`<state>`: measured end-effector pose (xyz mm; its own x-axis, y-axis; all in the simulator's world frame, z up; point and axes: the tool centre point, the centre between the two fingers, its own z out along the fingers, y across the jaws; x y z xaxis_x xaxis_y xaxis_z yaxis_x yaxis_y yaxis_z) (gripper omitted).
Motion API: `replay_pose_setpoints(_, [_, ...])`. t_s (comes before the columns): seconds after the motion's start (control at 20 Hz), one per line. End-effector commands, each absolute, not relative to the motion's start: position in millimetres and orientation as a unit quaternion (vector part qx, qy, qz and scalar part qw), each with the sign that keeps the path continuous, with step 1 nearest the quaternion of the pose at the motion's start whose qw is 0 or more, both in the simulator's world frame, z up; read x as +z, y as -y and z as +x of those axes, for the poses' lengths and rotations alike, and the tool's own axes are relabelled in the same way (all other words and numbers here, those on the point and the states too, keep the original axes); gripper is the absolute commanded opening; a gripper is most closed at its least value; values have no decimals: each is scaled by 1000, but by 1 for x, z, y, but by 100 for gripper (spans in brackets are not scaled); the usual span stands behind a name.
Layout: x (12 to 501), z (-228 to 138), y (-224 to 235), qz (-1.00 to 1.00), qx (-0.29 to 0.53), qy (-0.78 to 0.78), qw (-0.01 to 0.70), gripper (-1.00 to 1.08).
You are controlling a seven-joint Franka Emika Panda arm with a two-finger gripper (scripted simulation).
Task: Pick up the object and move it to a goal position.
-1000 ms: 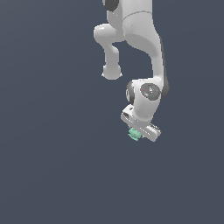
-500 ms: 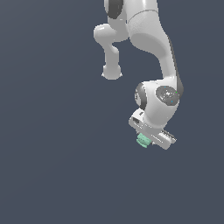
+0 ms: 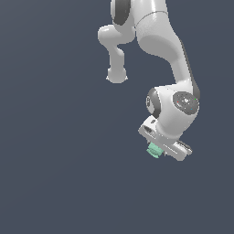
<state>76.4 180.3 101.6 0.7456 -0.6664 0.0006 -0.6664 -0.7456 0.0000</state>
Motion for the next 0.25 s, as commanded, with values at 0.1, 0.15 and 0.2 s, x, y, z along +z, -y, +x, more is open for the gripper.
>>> replay_pose_setpoints(0.1, [103, 80, -182, 934, 0, 357, 0, -100])
replay_pose_setpoints(0.15, [103, 80, -182, 934, 0, 357, 0, -100])
replay_pose_setpoints(0.2, [103, 80, -182, 934, 0, 357, 0, -100])
